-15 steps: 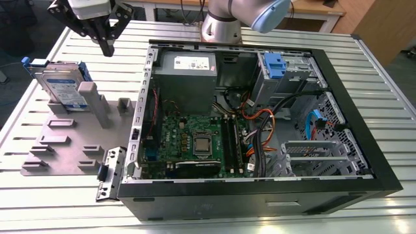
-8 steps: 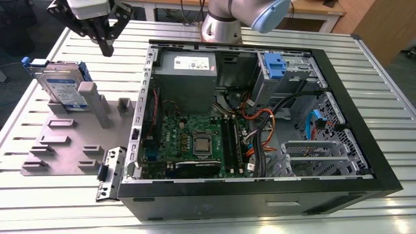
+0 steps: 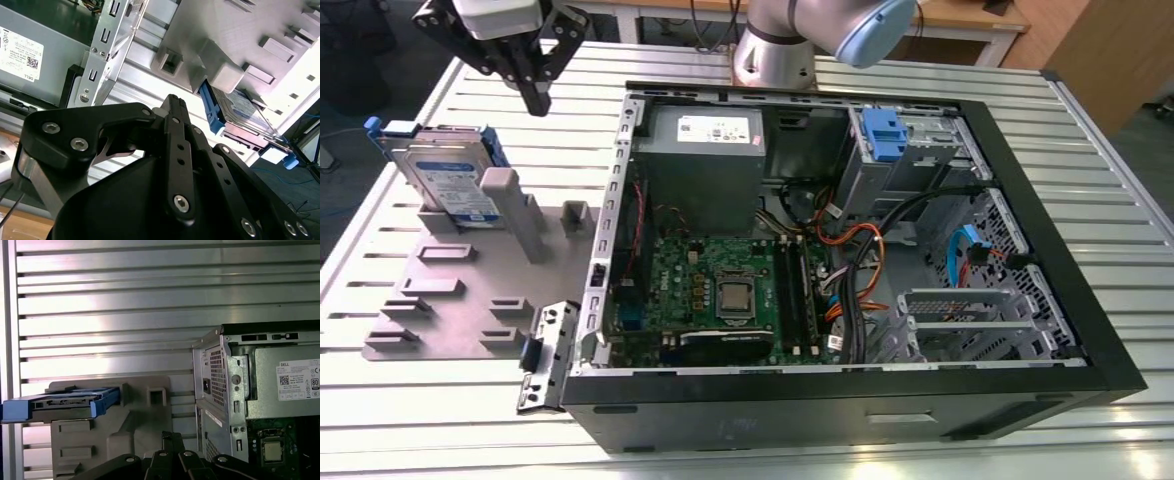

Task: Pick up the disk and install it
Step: 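Reach for the disk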

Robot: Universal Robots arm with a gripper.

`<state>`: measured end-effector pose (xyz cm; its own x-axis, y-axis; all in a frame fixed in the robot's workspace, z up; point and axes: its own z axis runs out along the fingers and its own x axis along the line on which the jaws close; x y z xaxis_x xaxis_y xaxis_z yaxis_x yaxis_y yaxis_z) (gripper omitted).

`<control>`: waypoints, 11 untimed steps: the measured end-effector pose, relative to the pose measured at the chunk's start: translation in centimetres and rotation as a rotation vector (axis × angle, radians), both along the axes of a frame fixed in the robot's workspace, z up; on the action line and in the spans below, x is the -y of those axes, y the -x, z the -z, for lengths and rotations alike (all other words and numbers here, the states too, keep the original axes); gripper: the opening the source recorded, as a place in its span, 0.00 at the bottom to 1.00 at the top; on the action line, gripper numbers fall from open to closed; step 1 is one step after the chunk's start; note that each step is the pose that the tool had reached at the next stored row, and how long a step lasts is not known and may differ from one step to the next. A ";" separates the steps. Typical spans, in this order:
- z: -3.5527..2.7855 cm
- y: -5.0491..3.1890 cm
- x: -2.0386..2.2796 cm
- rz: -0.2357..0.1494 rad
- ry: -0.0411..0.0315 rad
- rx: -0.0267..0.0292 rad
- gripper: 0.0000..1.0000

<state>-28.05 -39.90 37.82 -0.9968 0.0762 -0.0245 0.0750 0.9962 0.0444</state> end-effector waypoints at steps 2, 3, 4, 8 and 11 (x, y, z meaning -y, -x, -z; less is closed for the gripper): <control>0.00 0.05 0.00 0.000 0.0000 -0.0001 0.11; 0.00 0.08 0.00 0.000 0.0000 0.0000 0.11; 0.00 0.11 0.00 0.000 0.0000 0.0000 0.11; 0.00 0.25 0.00 0.000 0.0000 0.0000 0.11; 0.00 0.37 0.00 0.000 0.0000 -0.0001 0.11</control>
